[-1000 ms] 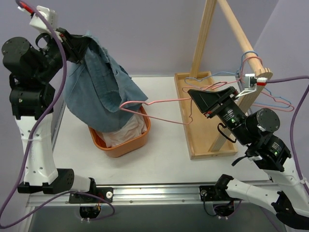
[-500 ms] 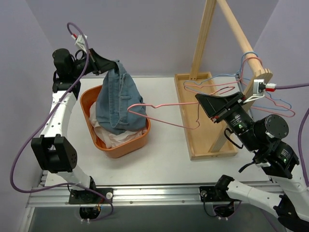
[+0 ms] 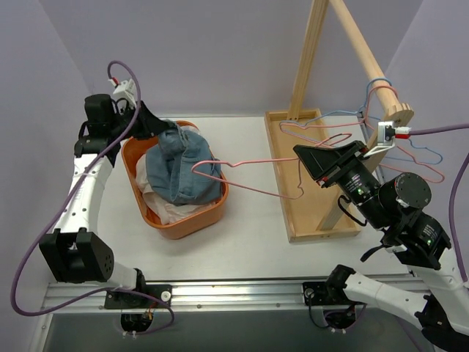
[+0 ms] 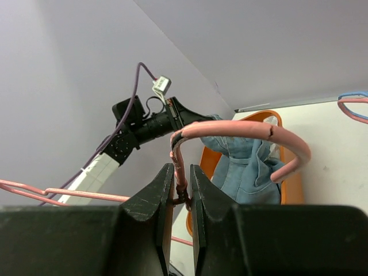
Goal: Remove the skirt from the hanger
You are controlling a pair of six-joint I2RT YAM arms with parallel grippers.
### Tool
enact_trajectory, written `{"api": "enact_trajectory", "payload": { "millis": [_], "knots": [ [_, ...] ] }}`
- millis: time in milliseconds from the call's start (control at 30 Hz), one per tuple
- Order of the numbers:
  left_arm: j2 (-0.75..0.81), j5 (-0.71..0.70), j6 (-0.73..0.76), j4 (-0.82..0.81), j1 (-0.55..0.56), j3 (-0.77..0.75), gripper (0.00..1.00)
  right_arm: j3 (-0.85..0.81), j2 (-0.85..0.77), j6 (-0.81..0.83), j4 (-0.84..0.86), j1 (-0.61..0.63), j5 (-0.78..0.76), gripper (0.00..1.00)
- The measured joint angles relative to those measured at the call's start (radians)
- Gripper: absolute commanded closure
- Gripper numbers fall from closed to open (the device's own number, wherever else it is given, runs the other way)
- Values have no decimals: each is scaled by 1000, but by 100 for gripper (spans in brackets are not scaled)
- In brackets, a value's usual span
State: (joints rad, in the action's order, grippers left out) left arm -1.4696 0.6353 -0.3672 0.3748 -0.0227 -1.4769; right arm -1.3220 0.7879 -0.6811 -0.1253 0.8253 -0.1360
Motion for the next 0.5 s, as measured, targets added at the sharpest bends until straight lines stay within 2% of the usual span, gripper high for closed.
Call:
{"api": "enact_trajectory", "payload": {
  "millis": [133, 233, 367, 500],
  "knots": [
    [-14, -214, 141, 166, 81, 1, 98, 0, 0, -3, 0, 0, 0, 100],
    [-53, -335, 205, 231, 168, 3, 98, 0, 0, -7, 0, 0, -2, 100],
    [-145, -401, 224, 267, 220, 33, 98, 0, 1, -15, 0, 0, -4, 100],
    [-323, -412, 250, 335, 239, -4, 98, -3, 4, -27, -7, 0, -4, 100]
  ]
}}
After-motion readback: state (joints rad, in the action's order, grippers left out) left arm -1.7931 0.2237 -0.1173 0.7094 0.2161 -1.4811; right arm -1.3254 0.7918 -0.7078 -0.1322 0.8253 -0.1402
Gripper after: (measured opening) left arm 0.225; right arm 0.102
